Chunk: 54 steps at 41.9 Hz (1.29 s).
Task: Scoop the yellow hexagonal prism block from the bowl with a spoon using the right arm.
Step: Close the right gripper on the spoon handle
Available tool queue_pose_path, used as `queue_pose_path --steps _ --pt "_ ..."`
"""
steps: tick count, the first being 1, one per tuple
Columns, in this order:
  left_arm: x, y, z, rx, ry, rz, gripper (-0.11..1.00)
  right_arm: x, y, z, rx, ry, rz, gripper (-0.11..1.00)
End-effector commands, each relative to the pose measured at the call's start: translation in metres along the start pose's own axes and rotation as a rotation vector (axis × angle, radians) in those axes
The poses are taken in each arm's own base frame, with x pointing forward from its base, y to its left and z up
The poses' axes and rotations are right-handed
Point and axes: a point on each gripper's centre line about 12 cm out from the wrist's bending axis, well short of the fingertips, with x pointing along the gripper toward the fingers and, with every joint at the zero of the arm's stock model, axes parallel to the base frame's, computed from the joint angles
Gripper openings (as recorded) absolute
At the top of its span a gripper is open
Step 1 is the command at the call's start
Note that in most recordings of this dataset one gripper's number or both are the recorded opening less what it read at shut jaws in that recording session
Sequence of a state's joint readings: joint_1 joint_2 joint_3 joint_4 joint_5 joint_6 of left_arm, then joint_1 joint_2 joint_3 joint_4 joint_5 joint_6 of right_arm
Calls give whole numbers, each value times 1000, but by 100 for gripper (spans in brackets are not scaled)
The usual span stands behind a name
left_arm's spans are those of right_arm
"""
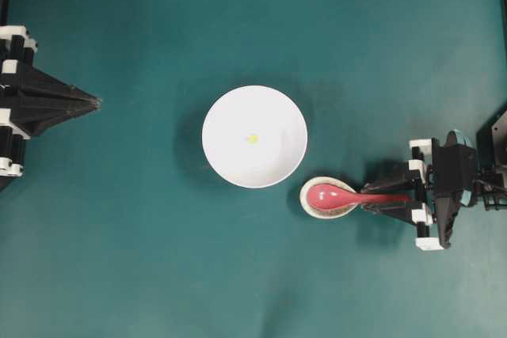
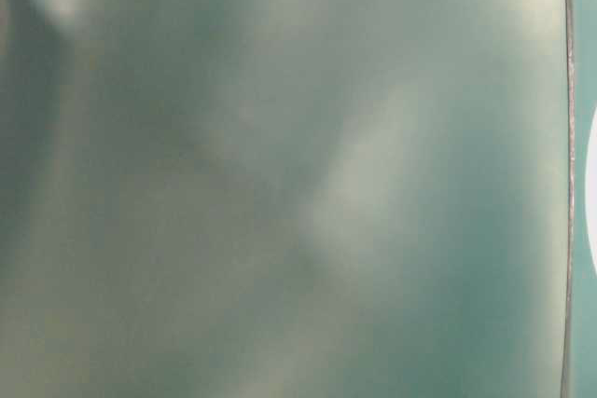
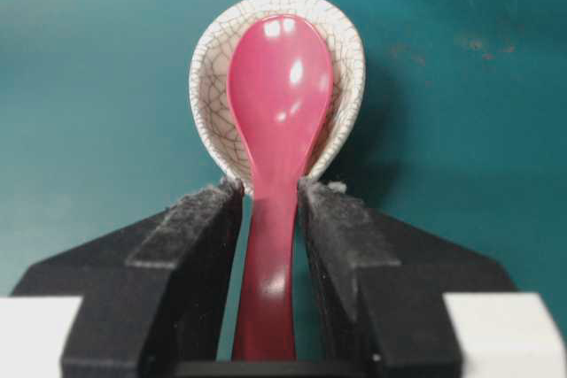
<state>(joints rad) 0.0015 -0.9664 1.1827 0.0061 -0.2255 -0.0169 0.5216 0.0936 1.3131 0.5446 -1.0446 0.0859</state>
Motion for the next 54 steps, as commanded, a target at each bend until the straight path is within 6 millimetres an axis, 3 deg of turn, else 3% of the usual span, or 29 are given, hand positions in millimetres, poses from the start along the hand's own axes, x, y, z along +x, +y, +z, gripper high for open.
queue_pose_path --steps 1,54 --pt "2 0 6 0 -15 -1 0 0 3 6 -2 -23 10 39" --pt "2 0 6 2 -17 -1 0 0 1 5 -40 -14 4 39"
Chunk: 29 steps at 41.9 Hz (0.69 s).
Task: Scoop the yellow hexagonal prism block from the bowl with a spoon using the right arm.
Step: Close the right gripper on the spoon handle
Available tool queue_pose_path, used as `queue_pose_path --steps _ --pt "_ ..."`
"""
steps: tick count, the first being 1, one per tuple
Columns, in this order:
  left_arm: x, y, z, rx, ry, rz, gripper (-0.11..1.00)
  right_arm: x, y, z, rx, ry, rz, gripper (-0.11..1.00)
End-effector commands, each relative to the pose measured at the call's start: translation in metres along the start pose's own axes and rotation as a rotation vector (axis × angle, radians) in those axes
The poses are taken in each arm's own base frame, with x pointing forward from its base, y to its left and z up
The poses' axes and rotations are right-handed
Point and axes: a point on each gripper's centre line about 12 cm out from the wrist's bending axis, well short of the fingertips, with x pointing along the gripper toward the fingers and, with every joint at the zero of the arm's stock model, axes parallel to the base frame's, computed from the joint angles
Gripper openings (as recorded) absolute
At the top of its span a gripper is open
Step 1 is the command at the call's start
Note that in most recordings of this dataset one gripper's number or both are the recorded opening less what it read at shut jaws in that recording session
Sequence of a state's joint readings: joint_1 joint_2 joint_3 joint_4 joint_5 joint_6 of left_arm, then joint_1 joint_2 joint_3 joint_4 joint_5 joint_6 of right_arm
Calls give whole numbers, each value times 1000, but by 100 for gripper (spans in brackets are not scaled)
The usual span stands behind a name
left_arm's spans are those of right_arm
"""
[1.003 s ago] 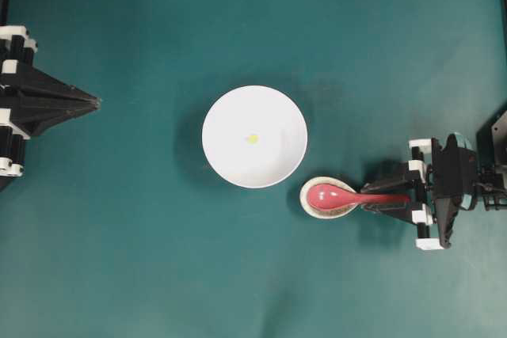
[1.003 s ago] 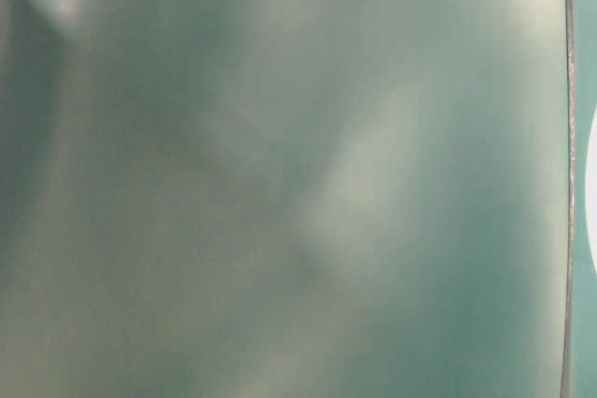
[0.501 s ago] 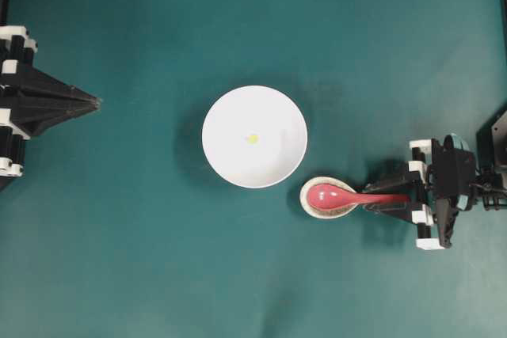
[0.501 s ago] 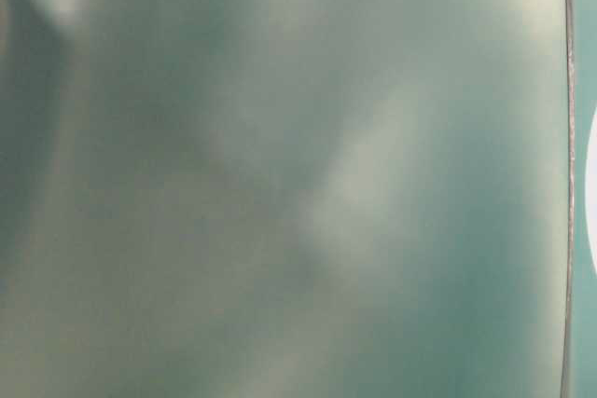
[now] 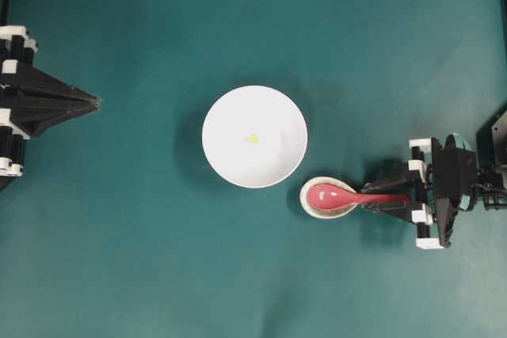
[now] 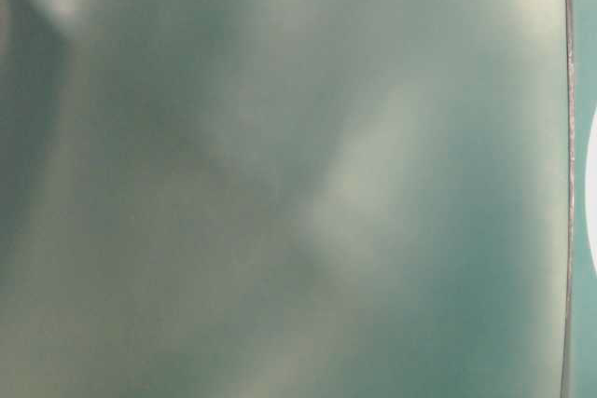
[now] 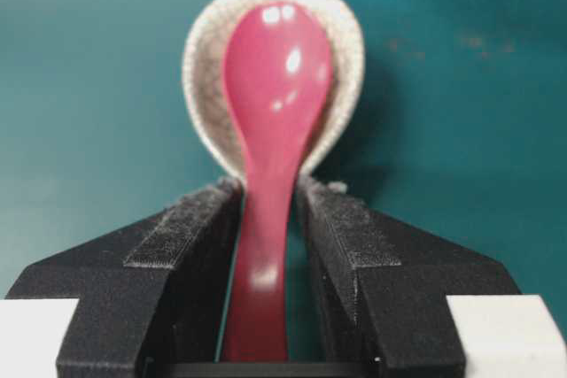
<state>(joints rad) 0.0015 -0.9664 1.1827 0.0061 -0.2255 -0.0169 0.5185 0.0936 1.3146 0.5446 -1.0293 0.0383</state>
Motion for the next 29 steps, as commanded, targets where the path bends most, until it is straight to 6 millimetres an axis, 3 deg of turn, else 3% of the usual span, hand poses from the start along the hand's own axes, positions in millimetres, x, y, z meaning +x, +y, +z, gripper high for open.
queue_pose_path --steps 1,11,18,29 --pt "2 0 6 2 -15 -1 0 0 2 6 6 -30 9 39" --pt "2 0 6 2 -15 -1 0 0 2 7 7 -32 7 37" --pt "2 0 6 2 -17 -1 0 0 3 12 5 -79 14 24" --pt "2 0 7 2 -28 -1 0 1 4 21 15 -130 16 24"
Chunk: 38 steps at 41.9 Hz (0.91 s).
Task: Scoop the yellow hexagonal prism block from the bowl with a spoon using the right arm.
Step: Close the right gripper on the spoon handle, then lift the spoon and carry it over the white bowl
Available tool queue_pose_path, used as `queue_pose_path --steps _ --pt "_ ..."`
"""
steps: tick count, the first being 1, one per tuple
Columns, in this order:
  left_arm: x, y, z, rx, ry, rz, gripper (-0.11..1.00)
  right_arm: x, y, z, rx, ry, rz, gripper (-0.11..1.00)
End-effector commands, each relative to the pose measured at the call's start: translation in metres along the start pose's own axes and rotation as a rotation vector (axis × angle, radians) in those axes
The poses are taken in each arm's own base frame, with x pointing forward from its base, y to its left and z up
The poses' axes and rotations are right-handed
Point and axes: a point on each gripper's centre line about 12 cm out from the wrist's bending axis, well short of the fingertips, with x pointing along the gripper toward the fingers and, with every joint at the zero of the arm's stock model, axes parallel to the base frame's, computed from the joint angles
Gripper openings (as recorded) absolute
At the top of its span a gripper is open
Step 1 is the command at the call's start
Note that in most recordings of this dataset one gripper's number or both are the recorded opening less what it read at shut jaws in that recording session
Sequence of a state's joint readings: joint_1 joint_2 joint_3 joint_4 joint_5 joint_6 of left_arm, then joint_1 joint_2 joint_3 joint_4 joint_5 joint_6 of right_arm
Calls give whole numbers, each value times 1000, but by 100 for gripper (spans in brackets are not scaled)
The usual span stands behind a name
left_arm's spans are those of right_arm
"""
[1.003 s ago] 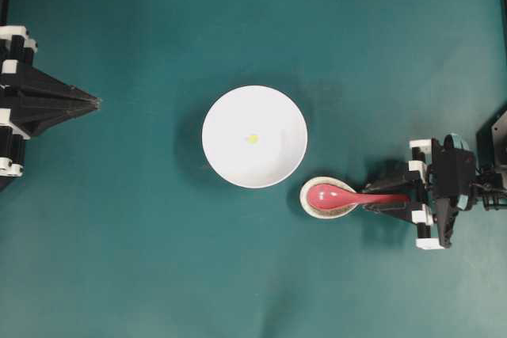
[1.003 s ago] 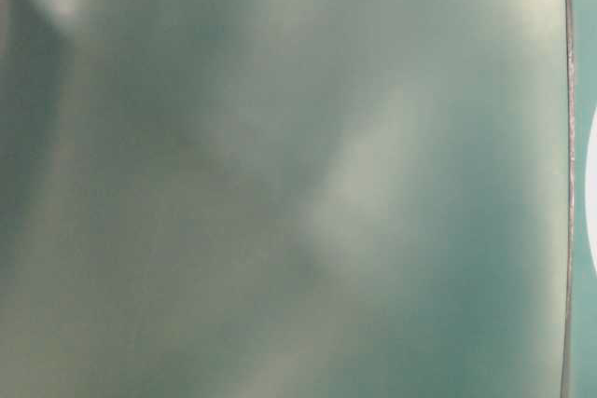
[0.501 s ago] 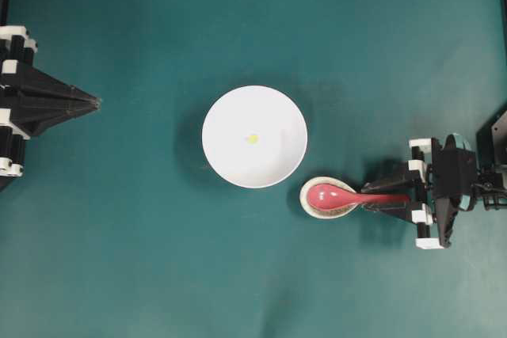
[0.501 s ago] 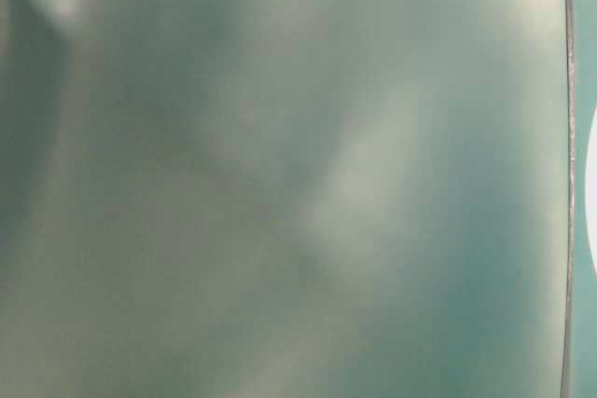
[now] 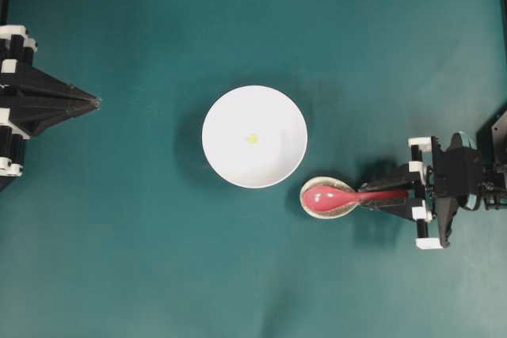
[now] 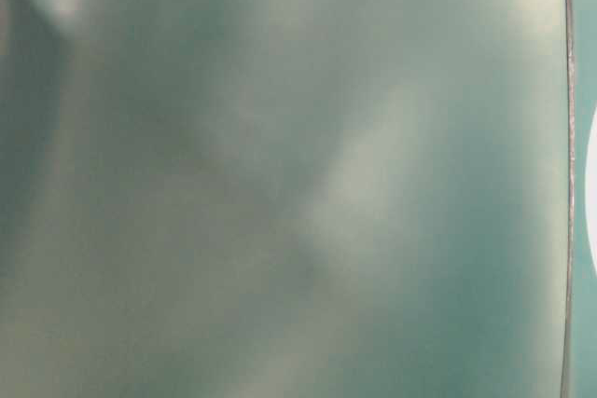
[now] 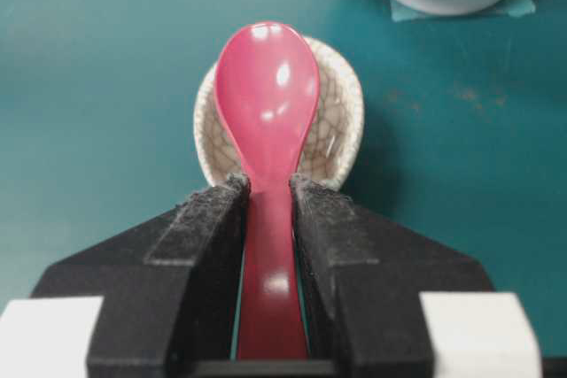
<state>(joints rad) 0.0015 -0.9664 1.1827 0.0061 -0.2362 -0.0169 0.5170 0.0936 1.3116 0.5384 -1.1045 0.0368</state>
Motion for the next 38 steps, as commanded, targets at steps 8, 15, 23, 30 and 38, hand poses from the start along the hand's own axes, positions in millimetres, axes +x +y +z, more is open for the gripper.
queue_pose_path --steps 8,15,23,30,38 --pt "2 0 6 1 -17 -1 0 2 0 28 39 -109 -2 24" --pt "2 0 5 3 -14 -1 0 -2 -5 49 32 -164 -17 24" --pt "2 0 6 2 -15 -1 0 0 -15 74 22 -158 -54 24" --pt "2 0 5 2 -9 0 0 8 -30 103 32 -113 -98 24" --pt "2 0 6 11 -14 -1 0 16 -43 137 50 -14 -96 24"
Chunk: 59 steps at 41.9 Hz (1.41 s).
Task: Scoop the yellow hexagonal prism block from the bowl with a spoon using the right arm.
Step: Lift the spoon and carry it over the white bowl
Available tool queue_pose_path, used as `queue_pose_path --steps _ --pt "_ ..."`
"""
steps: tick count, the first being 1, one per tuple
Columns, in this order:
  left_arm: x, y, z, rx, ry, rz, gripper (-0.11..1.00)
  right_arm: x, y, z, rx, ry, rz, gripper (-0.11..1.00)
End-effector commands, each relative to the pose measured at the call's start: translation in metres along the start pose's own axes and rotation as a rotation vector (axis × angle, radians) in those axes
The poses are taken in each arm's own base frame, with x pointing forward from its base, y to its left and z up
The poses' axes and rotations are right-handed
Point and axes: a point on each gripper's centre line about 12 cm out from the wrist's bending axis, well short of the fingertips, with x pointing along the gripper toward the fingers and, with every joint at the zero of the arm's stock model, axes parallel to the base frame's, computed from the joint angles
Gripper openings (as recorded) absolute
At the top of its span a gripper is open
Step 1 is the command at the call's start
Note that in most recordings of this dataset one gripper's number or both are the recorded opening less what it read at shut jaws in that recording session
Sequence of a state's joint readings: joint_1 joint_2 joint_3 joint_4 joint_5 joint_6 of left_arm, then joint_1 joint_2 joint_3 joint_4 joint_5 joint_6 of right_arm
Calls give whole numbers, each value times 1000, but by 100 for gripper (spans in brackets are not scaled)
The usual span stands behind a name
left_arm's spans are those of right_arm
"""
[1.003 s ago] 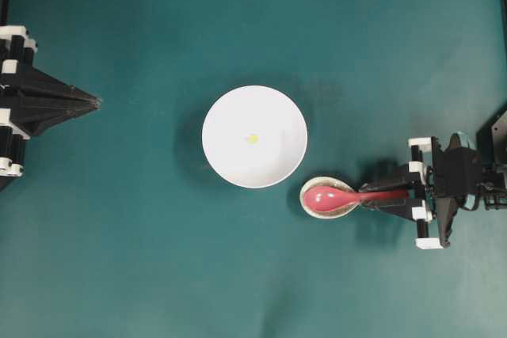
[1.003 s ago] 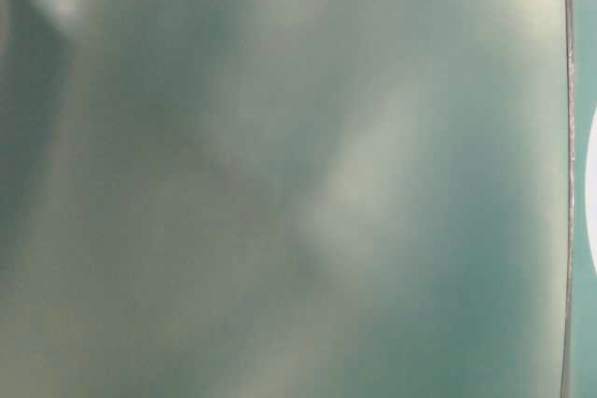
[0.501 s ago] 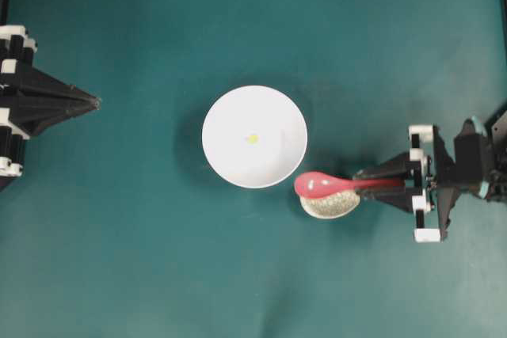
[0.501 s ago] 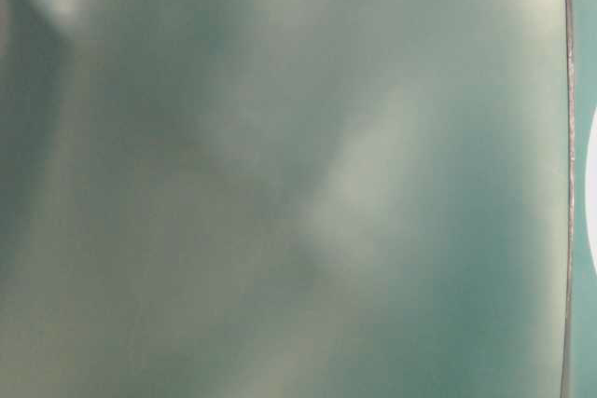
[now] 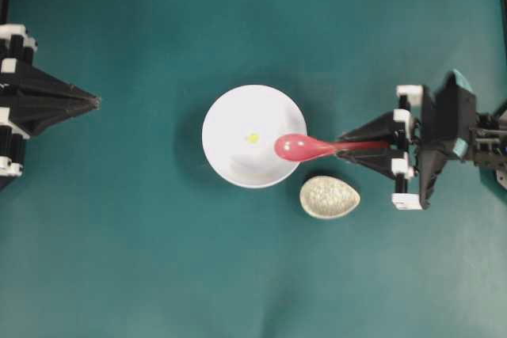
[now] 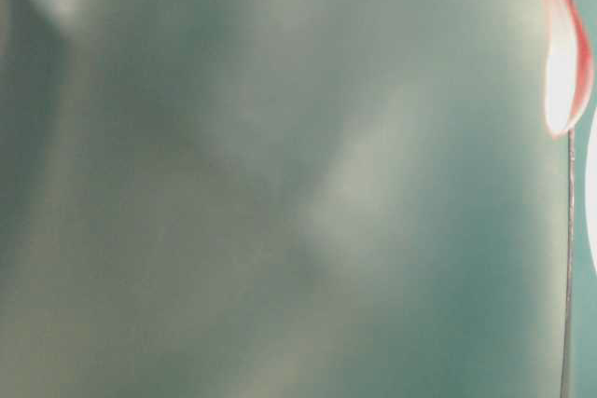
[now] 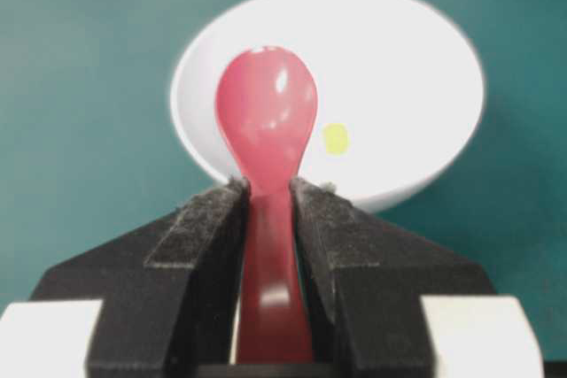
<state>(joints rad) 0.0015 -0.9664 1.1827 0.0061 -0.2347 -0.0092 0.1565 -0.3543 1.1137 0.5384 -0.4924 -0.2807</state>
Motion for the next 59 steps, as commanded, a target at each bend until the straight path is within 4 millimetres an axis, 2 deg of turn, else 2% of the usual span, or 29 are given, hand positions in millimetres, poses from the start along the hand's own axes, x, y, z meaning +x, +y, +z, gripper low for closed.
queue_pose_path --steps 1,8,18,26,44,59 --pt "2 0 6 1 -15 -1 0 4 -2 25 18 16 13 24" --pt "2 0 5 3 -9 -1 0 13 -11 47 53 98 16 24" --pt "4 0 1 8 6 -1 0 18 -32 68 117 238 15 24" --pt "6 0 -2 15 20 -2 0 20 -34 88 132 320 56 24" --pt "6 0 -2 21 21 -3 0 53 -32 90 86 470 93 24" --pt "6 0 -3 21 25 -3 0 66 -35 90 42 554 78 24"
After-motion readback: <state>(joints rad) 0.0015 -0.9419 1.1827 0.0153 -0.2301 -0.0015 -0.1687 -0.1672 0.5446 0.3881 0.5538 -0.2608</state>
